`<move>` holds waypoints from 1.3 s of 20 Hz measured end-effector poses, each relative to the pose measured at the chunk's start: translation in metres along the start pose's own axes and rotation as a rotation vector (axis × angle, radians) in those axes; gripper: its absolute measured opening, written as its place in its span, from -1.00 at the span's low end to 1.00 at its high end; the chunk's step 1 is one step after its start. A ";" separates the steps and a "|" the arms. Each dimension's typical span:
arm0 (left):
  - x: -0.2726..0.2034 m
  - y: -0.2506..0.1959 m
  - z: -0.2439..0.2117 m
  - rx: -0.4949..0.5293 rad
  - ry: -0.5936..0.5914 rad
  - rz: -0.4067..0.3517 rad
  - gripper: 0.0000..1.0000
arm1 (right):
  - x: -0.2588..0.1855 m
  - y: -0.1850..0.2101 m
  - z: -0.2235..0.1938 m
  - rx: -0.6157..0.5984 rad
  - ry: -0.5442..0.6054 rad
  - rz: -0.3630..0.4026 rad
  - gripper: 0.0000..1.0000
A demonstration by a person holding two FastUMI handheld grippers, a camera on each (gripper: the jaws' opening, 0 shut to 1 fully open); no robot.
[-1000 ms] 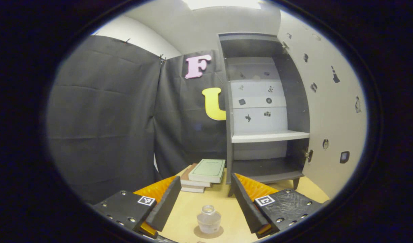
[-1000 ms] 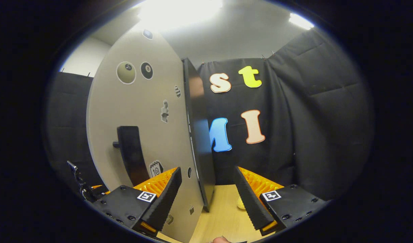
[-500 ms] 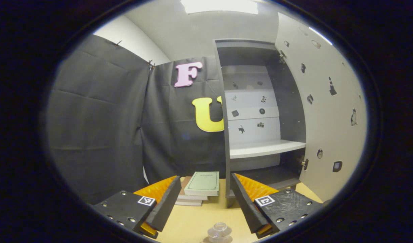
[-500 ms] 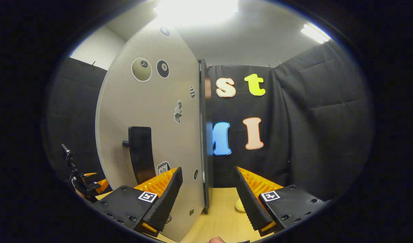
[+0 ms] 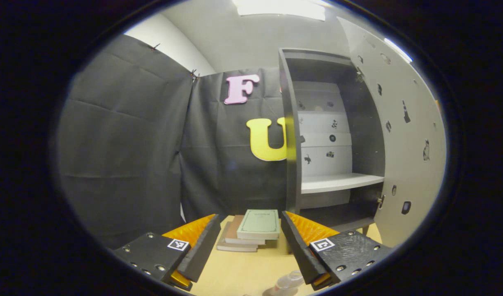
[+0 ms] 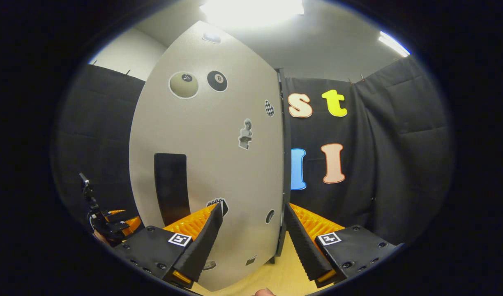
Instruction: Open the cabinet door with the right hand, grasp the bottle in the cabinet with the left hand and place it on the coaster, then close the cabinet door with the right hand.
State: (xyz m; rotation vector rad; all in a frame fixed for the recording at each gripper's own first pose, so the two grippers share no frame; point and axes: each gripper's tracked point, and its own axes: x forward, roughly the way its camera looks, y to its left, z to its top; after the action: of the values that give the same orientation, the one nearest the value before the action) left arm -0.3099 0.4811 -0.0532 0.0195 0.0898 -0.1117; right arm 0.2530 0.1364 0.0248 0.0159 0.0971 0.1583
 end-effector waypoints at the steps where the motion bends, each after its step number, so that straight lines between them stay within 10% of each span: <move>1: -0.002 0.010 0.001 0.000 0.001 0.010 0.77 | 0.005 0.007 -0.001 0.007 -0.002 0.009 0.91; 16: -0.046 0.125 0.003 0.001 0.000 0.190 0.77 | 0.100 0.102 -0.012 0.104 0.004 0.112 0.91; 26: -0.071 0.176 -0.024 -0.030 0.047 0.263 0.77 | 0.129 0.107 -0.041 0.085 0.060 0.027 0.92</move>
State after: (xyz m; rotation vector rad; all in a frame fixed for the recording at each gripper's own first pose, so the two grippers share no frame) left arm -0.3623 0.6643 -0.0680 0.0036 0.1346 0.1532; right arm 0.3592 0.2628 -0.0256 0.0976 0.1631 0.1818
